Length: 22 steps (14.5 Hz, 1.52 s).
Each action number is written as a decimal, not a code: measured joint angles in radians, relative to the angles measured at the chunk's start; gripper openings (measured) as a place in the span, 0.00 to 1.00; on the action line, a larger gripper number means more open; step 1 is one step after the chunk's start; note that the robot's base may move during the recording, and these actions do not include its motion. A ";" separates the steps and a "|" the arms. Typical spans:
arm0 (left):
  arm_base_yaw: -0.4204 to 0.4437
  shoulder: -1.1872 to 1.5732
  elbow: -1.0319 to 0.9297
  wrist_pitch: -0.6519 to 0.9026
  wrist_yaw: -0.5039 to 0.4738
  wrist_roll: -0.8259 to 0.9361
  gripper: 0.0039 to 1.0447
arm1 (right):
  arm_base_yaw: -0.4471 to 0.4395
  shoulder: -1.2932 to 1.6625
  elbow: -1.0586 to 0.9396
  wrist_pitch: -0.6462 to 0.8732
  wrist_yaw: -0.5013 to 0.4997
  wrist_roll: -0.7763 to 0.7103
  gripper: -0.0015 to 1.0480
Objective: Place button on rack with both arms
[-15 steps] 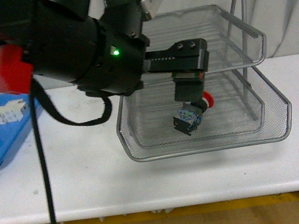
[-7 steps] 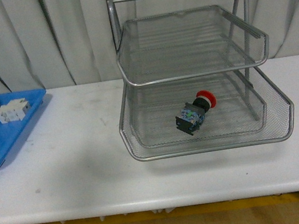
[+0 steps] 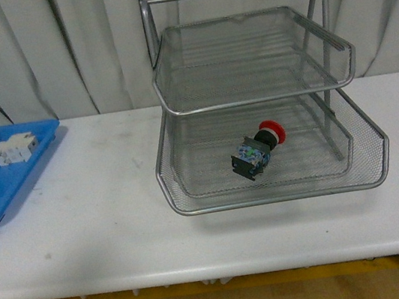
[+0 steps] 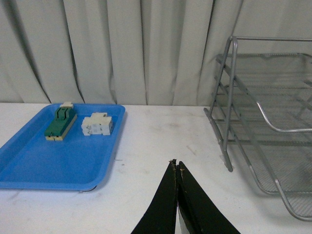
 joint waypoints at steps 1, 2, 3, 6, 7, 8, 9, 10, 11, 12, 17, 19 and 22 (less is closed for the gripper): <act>0.013 -0.047 -0.021 -0.024 0.018 0.000 0.01 | 0.000 0.000 0.000 0.000 0.000 0.000 0.94; 0.027 -0.093 -0.036 -0.046 0.025 0.000 0.01 | 0.000 0.000 0.000 0.000 0.000 0.000 0.94; 0.040 -0.135 -0.050 -0.076 0.037 0.000 0.01 | 0.000 0.000 0.000 0.000 0.000 0.000 0.94; 0.128 -0.219 -0.119 -0.098 0.124 0.003 0.01 | 0.000 0.000 0.000 0.000 0.000 0.000 0.94; 0.123 -0.259 -0.124 -0.150 0.126 0.003 0.01 | 0.000 0.000 0.000 0.000 0.000 0.000 0.94; 0.123 -0.320 -0.124 -0.183 0.126 0.003 0.01 | 0.000 0.000 0.000 0.000 0.000 0.000 0.94; 0.123 -0.368 -0.124 -0.219 0.126 0.003 0.01 | 0.000 0.000 0.000 0.001 0.000 0.000 0.94; 0.123 -0.407 -0.124 -0.267 0.126 0.003 0.01 | 0.000 0.000 0.000 0.000 0.000 0.000 0.94; 0.123 -0.445 -0.124 -0.305 0.126 0.003 0.01 | 0.000 0.000 0.000 0.000 0.000 0.000 0.94; 0.123 -0.486 -0.124 -0.342 0.126 0.003 0.01 | 0.000 0.000 0.000 0.000 0.000 0.000 0.94; 0.123 -0.640 -0.124 -0.484 0.126 0.003 0.01 | 0.000 0.000 0.000 0.000 0.000 0.000 0.94; 0.123 -0.683 -0.124 -0.532 0.126 0.003 0.01 | 0.000 0.000 0.000 0.000 0.000 0.000 0.94; 0.123 -0.742 -0.124 -0.591 0.126 0.003 0.01 | 0.000 0.000 0.000 0.000 0.000 0.000 0.94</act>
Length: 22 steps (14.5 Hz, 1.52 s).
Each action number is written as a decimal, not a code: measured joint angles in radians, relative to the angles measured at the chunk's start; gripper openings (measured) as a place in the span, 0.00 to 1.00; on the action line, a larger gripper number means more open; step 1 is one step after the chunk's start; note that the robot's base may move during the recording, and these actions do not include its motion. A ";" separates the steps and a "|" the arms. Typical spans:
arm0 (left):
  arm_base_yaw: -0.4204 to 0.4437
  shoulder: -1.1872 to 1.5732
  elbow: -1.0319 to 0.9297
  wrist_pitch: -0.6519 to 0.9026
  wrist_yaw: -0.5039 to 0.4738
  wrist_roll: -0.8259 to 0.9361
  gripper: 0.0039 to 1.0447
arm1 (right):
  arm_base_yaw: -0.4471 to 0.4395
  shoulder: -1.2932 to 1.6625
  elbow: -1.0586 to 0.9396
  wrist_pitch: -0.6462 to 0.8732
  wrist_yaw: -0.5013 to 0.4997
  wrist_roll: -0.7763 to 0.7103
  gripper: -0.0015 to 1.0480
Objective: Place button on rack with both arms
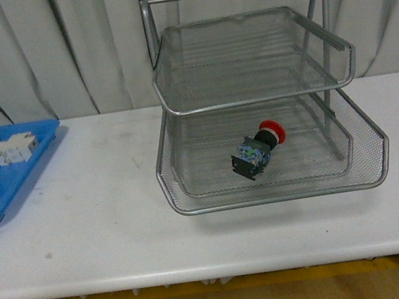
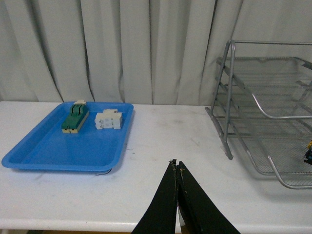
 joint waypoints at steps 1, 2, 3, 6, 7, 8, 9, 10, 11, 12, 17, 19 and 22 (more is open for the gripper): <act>0.000 -0.016 0.000 -0.017 0.000 0.000 0.01 | 0.000 0.000 0.000 0.000 0.000 0.000 0.94; 0.000 -0.032 0.000 -0.032 0.000 0.000 0.01 | 0.000 0.000 0.000 0.000 0.000 0.000 0.94; 0.000 -0.130 0.000 -0.186 0.003 0.000 0.01 | 0.000 0.000 0.000 0.000 0.000 0.000 0.94; 0.000 -0.190 0.000 -0.206 0.000 0.000 0.01 | 0.000 0.000 0.000 0.000 0.000 0.000 0.94; 0.000 -0.190 0.000 -0.197 0.000 0.000 0.01 | 0.000 0.000 0.000 0.000 0.000 0.000 0.94; 0.000 -0.190 0.000 -0.203 0.000 0.000 0.06 | 0.000 0.000 0.000 0.000 0.000 0.000 0.94; 0.000 -0.190 0.000 -0.202 0.000 0.000 0.18 | 0.000 0.000 0.000 0.000 0.000 0.000 0.94; 0.000 -0.190 0.000 -0.202 0.000 0.000 0.30 | -0.011 0.009 0.002 -0.002 -0.034 0.010 0.94; 0.000 -0.190 0.000 -0.201 0.001 0.000 0.46 | -0.061 0.182 0.019 0.144 -0.162 0.057 0.94; 0.000 -0.190 0.000 -0.203 0.000 0.000 0.58 | -0.037 0.383 0.061 0.314 -0.179 0.085 0.94; 0.000 -0.190 0.000 -0.202 0.000 0.000 0.94 | 0.193 1.334 0.574 0.466 -0.035 0.188 0.94; 0.000 -0.190 0.000 -0.202 0.000 0.000 0.94 | 0.273 1.516 0.738 0.315 0.027 0.187 0.83; 0.000 -0.190 0.000 -0.202 0.000 0.000 0.94 | 0.355 1.552 0.814 0.192 0.051 0.172 0.47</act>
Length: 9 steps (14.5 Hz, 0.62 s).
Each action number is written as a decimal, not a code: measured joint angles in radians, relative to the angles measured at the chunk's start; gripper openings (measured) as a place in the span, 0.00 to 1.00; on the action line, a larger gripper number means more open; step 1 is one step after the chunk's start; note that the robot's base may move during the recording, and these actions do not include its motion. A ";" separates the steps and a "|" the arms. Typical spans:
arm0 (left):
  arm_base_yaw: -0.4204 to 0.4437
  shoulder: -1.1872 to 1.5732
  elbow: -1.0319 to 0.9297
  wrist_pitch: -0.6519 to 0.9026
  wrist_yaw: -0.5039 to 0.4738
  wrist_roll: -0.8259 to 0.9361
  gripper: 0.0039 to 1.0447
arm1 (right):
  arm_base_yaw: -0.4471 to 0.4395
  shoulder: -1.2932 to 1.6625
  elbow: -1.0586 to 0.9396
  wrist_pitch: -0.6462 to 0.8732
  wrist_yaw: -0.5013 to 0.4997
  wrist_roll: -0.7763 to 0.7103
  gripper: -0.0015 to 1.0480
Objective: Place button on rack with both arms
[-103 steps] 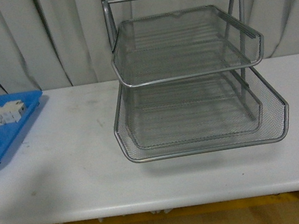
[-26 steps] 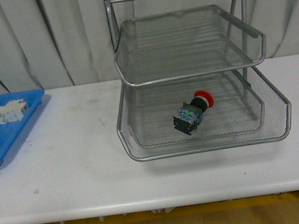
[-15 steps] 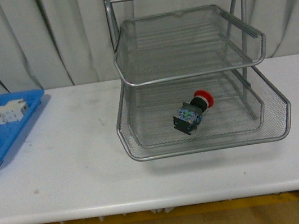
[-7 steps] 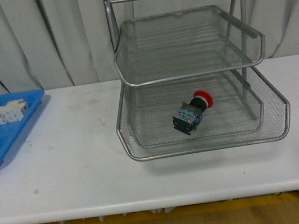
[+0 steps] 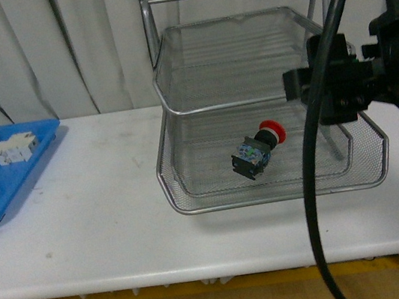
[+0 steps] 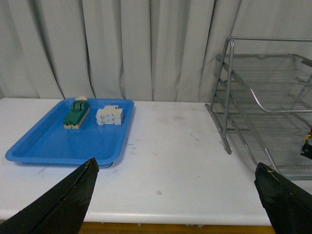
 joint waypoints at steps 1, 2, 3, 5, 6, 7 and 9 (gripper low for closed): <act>0.000 0.000 0.000 0.000 0.000 0.000 0.94 | 0.013 0.010 -0.004 -0.019 -0.003 -0.001 0.35; 0.000 0.000 0.000 0.000 0.000 0.000 0.94 | 0.018 0.019 -0.018 -0.020 -0.002 -0.003 0.25; 0.000 0.000 0.000 0.000 0.000 0.000 0.94 | 0.022 0.026 -0.035 -0.015 -0.002 -0.004 0.14; 0.000 0.000 0.000 0.000 0.000 0.000 0.94 | 0.033 0.049 -0.083 0.008 -0.002 -0.008 0.02; 0.000 0.000 0.000 0.000 0.000 0.000 0.94 | 0.040 0.071 -0.105 0.020 -0.002 -0.007 0.02; 0.000 0.000 0.000 0.000 0.000 0.000 0.94 | 0.063 0.116 -0.146 0.046 -0.002 -0.006 0.02; 0.000 0.000 0.000 0.000 0.000 0.000 0.94 | 0.085 0.182 -0.150 0.082 0.001 0.005 0.02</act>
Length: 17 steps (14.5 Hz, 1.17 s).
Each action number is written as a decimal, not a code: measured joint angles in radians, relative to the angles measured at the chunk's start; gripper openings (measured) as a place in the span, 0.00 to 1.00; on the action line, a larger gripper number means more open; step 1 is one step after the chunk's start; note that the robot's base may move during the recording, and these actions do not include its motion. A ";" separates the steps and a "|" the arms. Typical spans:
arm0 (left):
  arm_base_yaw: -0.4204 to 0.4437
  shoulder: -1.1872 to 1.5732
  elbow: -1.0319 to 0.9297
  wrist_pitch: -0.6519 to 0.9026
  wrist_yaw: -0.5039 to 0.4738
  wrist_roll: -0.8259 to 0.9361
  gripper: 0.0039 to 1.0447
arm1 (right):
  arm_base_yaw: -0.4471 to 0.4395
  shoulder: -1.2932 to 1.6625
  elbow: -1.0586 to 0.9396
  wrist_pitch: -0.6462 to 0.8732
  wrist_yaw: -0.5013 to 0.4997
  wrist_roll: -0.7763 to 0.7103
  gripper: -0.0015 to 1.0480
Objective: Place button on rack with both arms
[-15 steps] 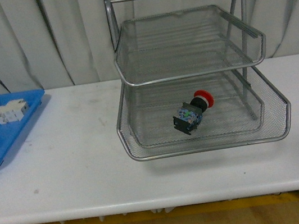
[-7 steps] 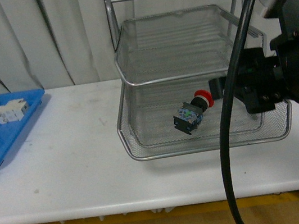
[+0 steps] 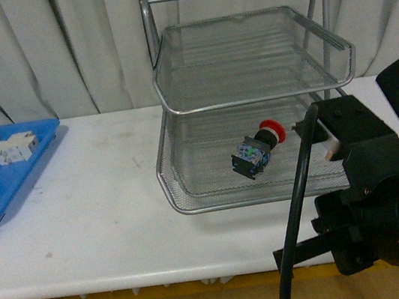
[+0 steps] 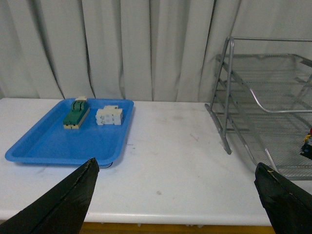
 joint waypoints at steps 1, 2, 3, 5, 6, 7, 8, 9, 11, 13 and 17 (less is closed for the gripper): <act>0.000 0.000 0.000 0.000 0.000 0.000 0.94 | 0.000 0.044 0.018 -0.008 0.001 0.008 0.02; 0.000 0.000 0.000 0.000 0.000 0.000 0.94 | 0.000 0.067 0.035 -0.012 0.006 0.011 0.02; 0.000 0.000 0.000 0.000 0.000 0.000 0.94 | 0.000 0.076 0.044 -0.016 0.008 0.011 0.02; 0.000 0.000 0.000 0.000 0.000 0.000 0.94 | -0.001 0.084 0.056 -0.016 0.015 0.011 0.02; 0.000 0.000 0.000 0.000 0.000 0.000 0.94 | -0.002 0.091 0.066 -0.016 0.019 0.011 0.02; 0.000 0.000 0.000 0.000 0.000 0.000 0.94 | -0.002 0.093 0.071 -0.016 0.020 0.011 0.02; 0.000 0.000 0.000 0.000 0.000 0.000 0.94 | -0.003 0.107 0.095 -0.019 0.029 0.011 0.02; 0.000 0.000 0.000 0.000 0.000 0.000 0.94 | -0.010 0.128 0.133 -0.032 0.035 0.011 0.02; 0.000 0.000 0.000 0.000 0.000 0.000 0.94 | -0.026 0.158 0.186 -0.062 0.052 0.006 0.02; 0.000 0.000 0.000 0.000 0.000 0.000 0.94 | -0.043 0.159 0.224 -0.089 0.054 0.003 0.02; 0.000 0.000 0.000 0.000 0.000 0.000 0.94 | -0.095 0.237 0.354 -0.150 0.062 -0.015 0.02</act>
